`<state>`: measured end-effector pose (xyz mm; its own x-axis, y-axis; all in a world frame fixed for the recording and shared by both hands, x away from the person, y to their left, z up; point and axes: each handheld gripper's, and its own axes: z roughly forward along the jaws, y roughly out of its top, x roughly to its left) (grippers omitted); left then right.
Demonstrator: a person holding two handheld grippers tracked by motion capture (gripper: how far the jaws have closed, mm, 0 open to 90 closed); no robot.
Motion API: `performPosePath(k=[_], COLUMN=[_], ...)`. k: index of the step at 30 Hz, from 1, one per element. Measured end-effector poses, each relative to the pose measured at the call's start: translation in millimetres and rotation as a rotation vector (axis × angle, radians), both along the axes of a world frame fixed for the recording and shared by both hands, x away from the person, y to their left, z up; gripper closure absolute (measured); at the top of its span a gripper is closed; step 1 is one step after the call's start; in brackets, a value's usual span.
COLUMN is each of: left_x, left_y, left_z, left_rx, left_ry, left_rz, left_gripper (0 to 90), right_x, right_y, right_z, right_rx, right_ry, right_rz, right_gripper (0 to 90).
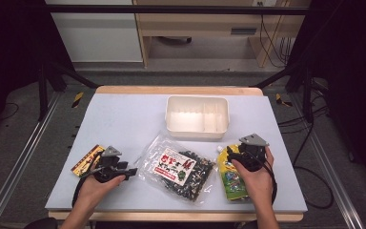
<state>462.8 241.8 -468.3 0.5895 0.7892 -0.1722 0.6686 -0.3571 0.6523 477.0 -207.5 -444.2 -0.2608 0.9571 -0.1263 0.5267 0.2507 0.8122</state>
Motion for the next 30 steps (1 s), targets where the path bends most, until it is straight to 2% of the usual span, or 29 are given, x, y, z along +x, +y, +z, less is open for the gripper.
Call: performPosePath(k=[1, 2, 12, 15, 22, 26, 30], left_x=[0.0, 0.2, 0.3, -0.7, -0.8, -0.4, 0.2], left_y=[0.0, 0.1, -0.9, -3.4, -7.1, -11.7, -11.5], left_z=[0.0, -0.5, -1.4, 0.0, 0.1, -0.9, -2.2], left_rx=[0.0, -0.026, -0.038, -0.04, -0.007, 0.047, 0.071], left_ry=[0.0, 0.016, 0.032, 0.023, 0.005, -0.028, -0.04], left_rz=[0.0, -0.007, -0.02, -0.03, -0.032, -0.03, -0.031], left_gripper=[48.2, 49.9, 58.4, 62.7, 68.7, 76.1, 84.6], right_x=[0.0, 0.2, 0.7, 1.0, 1.8, 1.8, 1.8], right_y=[0.0, 0.3, 1.5, 1.8, 2.3, 3.4, 4.4], right_z=[0.0, -0.2, -1.3, -1.7, -2.3, -2.0, -2.1], right_rx=[0.0, -0.003, -0.003, -0.008, -0.009, -0.008, -0.007], right_ry=[0.0, 0.001, 0.013, 0.016, 0.019, 0.015, 0.018], right_rz=[0.0, 0.003, 0.01, 0.013, 0.016, 0.019, 0.019], right_gripper=[20.7, 20.8, 20.8, 20.8, 20.8, 20.8, 20.8])
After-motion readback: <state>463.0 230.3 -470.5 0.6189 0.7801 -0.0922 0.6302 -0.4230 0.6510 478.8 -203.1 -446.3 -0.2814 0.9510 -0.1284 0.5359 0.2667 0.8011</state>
